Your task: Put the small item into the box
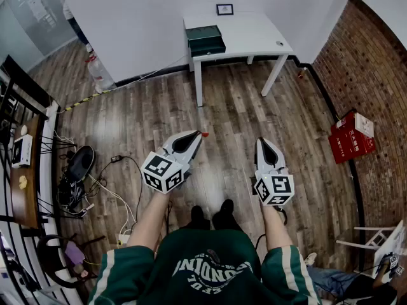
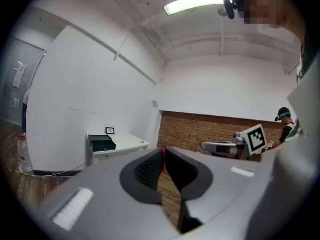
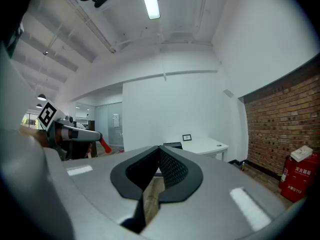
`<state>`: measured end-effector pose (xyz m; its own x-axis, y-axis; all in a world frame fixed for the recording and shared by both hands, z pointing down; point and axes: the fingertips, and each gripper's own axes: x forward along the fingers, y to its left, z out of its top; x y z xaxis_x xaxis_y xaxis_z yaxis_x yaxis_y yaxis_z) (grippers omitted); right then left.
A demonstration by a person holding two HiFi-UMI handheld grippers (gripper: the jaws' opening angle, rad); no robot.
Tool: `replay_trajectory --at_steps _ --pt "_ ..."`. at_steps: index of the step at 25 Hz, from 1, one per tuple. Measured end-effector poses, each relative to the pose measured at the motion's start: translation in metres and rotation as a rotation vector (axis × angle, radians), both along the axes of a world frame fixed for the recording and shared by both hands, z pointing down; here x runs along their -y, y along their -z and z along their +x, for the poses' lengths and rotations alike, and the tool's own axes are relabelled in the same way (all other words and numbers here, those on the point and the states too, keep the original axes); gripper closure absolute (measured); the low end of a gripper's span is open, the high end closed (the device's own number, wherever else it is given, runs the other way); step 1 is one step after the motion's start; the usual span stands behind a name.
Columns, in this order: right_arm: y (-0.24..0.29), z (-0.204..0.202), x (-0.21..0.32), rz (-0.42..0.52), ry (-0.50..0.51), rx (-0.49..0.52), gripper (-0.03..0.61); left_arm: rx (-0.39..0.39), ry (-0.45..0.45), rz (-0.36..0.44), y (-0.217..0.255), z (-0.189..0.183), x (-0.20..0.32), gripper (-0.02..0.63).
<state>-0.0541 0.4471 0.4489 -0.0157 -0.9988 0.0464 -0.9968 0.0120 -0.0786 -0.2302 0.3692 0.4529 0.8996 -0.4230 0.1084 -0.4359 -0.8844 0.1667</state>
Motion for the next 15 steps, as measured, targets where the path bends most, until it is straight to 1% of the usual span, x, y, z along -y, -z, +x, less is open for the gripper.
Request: replay_trajectory --at_steps 4,9,12,15 --pt "-0.009 -0.001 -0.006 -0.05 -0.018 -0.014 0.575 0.004 0.003 -0.008 -0.003 -0.002 -0.009 0.549" --pt "-0.004 0.009 -0.011 -0.036 0.008 -0.003 0.575 -0.002 0.001 -0.014 -0.004 0.011 -0.016 0.549" --pt "-0.007 0.019 -0.01 -0.042 0.013 0.004 0.575 -0.001 0.0 -0.017 -0.006 0.022 -0.016 0.549" --pt "-0.013 0.025 -0.004 -0.055 0.04 0.009 0.575 -0.001 0.009 -0.022 -0.008 0.031 -0.01 0.549"
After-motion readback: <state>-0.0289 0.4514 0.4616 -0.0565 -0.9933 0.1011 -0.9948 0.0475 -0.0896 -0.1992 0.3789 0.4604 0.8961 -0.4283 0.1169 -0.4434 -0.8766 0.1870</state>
